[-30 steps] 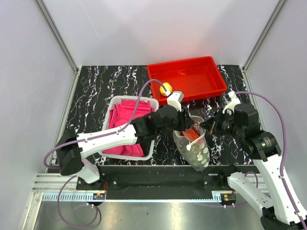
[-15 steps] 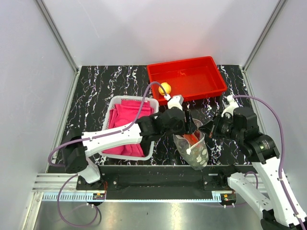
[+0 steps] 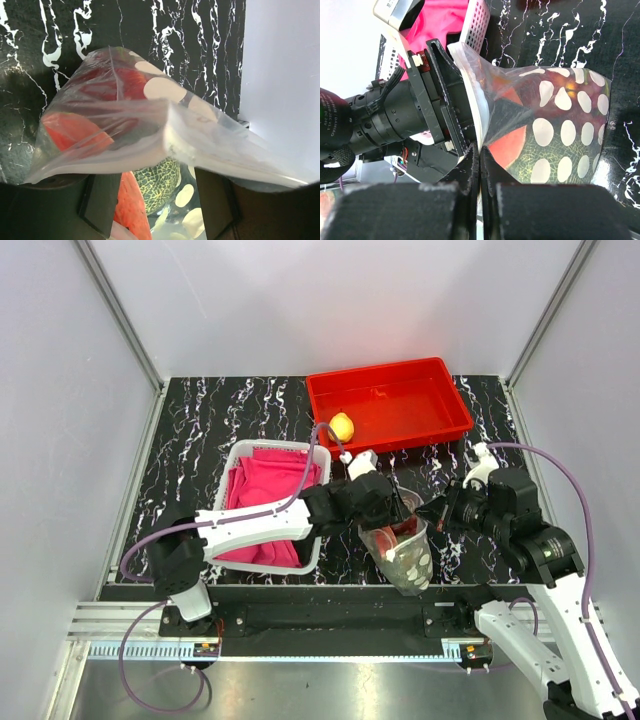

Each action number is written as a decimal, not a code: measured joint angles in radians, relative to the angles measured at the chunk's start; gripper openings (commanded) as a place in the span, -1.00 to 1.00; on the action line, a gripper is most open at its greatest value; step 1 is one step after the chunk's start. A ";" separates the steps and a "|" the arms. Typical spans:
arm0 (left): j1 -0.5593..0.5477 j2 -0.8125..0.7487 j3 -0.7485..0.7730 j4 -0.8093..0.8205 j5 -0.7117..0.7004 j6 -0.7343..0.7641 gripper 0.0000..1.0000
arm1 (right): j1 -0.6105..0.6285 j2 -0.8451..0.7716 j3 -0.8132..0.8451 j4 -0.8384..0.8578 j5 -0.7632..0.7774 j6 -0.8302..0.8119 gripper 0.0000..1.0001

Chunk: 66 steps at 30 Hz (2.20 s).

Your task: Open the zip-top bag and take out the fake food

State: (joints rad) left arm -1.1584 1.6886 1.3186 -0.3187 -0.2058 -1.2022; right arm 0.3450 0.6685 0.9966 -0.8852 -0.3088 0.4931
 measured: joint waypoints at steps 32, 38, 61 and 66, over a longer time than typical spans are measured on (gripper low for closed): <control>-0.063 0.050 0.274 -0.357 0.013 0.604 0.27 | 0.000 -0.046 0.004 0.008 0.032 -0.056 -1.00; -0.062 0.053 0.319 -0.437 0.013 0.649 0.24 | 0.000 -0.054 0.010 0.012 0.037 -0.060 -1.00; -0.064 0.061 0.209 -0.412 0.037 0.440 -0.04 | 0.000 -0.051 -0.029 0.027 0.027 -0.059 -1.00; -0.064 0.071 0.192 -0.399 0.036 0.396 0.14 | 0.000 -0.051 -0.029 0.028 0.026 -0.058 -1.00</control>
State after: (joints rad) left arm -1.2228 1.7596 1.5108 -0.7177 -0.1696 -0.8062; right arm 0.3450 0.6178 0.9676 -0.8574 -0.2825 0.4347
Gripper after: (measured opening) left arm 0.539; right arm 0.010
